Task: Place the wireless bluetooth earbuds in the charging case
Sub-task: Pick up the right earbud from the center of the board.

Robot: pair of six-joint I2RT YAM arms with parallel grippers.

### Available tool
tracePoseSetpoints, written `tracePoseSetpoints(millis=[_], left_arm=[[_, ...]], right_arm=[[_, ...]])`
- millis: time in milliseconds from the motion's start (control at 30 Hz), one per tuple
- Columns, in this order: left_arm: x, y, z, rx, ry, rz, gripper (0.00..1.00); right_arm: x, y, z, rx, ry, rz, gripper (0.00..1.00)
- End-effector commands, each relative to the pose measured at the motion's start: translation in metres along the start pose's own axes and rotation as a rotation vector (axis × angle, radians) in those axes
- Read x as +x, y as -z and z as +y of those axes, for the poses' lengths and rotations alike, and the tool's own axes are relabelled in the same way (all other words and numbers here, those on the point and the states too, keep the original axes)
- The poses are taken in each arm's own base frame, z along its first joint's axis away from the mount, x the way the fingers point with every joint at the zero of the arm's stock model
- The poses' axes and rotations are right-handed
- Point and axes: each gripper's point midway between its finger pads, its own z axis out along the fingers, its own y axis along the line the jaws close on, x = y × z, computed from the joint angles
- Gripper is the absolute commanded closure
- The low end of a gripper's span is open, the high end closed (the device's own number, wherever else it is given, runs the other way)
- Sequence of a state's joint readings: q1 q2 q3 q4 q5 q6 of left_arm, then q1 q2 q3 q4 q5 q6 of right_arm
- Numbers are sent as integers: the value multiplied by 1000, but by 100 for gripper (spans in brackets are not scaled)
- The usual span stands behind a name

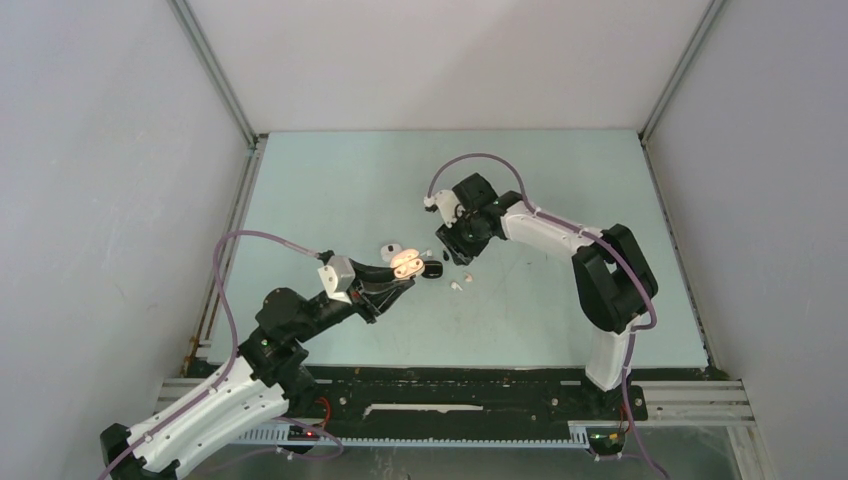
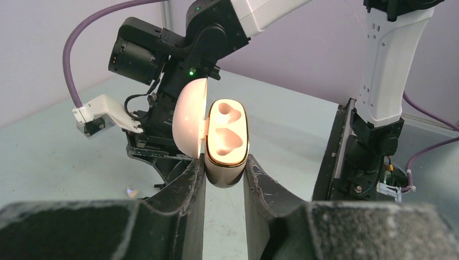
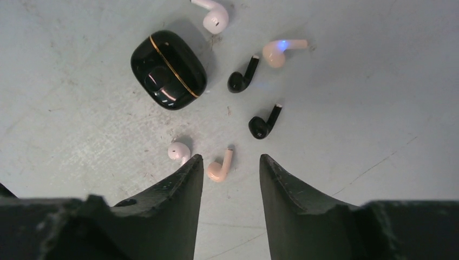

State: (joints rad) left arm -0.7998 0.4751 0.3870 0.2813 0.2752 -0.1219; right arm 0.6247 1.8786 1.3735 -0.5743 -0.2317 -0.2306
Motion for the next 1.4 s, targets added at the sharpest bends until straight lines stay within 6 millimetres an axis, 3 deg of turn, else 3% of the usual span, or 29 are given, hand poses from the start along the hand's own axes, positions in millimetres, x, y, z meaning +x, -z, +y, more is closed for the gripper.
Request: tracePoseSetpoints(millis=[0,267,933,1367], left_arm=[[-13,0,1,0,-35,-45,100],[-12,-1,1,2,-35,-39,100],[-10,-2,0,7,-31,-28,100],[-9,-3,1,5,-32,-23,100]], right_arm=[[15,-4,3,-14,-14,41,57],[34,-8,20,-66,44,84,65],[53,-25,16,-63,92,146,67],[58,-29,14,-60,102,166,78]])
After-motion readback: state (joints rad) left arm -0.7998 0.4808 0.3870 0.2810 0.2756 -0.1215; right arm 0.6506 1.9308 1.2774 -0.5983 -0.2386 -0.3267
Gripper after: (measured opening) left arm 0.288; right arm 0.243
